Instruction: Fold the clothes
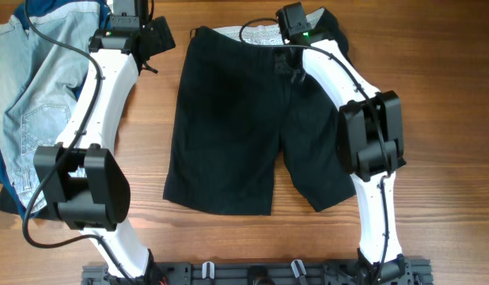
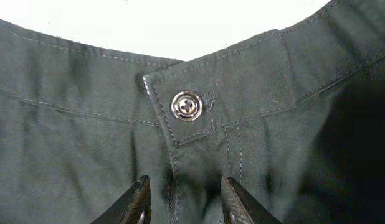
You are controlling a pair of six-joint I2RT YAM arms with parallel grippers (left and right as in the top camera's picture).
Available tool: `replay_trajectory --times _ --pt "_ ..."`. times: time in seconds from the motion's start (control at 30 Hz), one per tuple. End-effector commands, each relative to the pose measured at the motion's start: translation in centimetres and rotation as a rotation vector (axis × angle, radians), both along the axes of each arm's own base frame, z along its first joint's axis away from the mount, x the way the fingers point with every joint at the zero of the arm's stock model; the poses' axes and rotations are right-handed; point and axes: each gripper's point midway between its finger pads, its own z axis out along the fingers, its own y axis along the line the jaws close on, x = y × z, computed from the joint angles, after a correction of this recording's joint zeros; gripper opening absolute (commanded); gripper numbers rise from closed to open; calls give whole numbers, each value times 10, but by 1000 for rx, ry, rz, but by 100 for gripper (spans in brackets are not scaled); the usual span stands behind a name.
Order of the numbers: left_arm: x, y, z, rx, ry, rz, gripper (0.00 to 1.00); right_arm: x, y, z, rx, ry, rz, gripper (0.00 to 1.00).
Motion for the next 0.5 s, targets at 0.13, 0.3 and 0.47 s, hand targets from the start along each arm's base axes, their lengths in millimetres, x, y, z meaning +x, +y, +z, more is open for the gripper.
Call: replay_trajectory --times 0.13,0.3,0.47 --pt "1 -1 7 -21 -14 7 100 -6 -8 -30 -32 47 -23 36" --pt "1 -1 7 -21 -14 7 100 -5 -9 -29 -38 44 -28 19" --pt "1 -1 7 -21 -14 7 100 -1 -14 -19 -58 14 -41 4"
